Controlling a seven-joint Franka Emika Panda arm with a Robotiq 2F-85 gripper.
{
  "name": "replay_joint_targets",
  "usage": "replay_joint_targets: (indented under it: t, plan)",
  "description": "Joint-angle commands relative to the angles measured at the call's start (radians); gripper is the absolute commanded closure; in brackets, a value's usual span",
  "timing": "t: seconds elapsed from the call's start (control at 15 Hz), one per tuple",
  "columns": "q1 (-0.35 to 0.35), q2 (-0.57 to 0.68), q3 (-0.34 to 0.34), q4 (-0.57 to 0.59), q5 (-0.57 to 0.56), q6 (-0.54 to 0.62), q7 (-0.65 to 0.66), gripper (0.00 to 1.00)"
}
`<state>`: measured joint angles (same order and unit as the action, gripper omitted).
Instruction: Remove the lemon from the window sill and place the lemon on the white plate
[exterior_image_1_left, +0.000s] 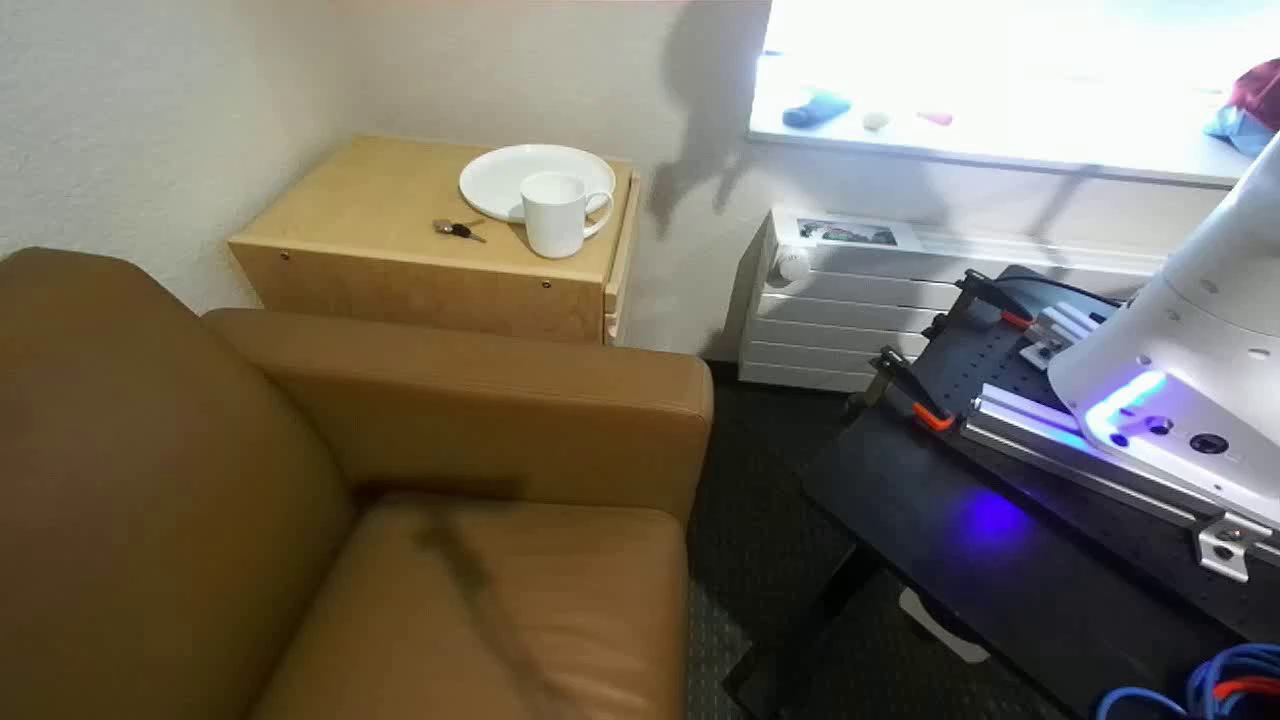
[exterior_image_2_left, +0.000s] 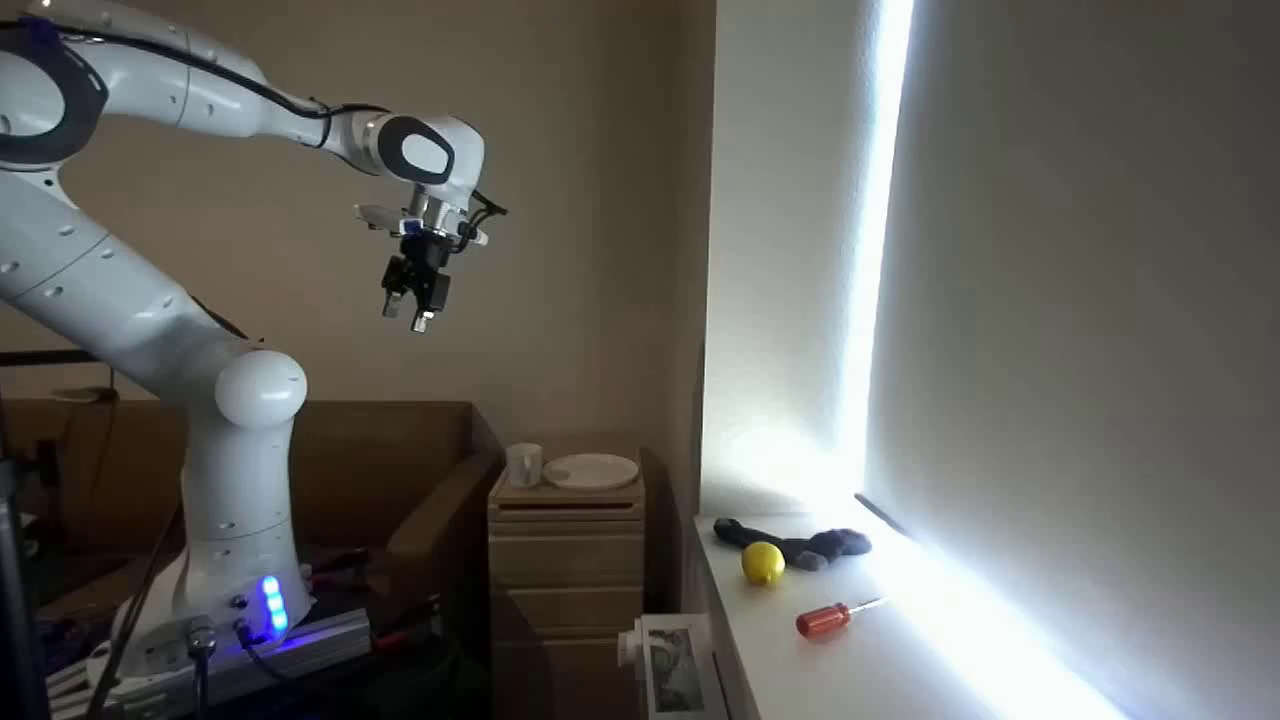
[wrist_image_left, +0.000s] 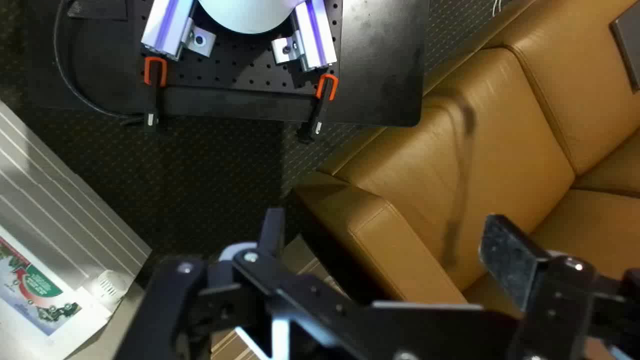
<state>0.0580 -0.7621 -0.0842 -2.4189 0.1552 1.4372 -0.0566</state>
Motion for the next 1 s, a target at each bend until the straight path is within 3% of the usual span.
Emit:
replay_joint_targets:
  t: [0.0,0.33,0.67,0.93]
  plan:
    - [-0.025,0.002,0.017,0.002,0.009,-0.004,-0.013,0.0]
    - [-0.025,0.002,0.017,0.002,0.009,-0.004,-0.013,0.0]
    - [-0.088,0.11,0.059,-0.136,0.059,0.411,0.172,0.0]
    - [-0.182,0.251,-0.024,-0.174,0.026,0.671,0.194,0.0]
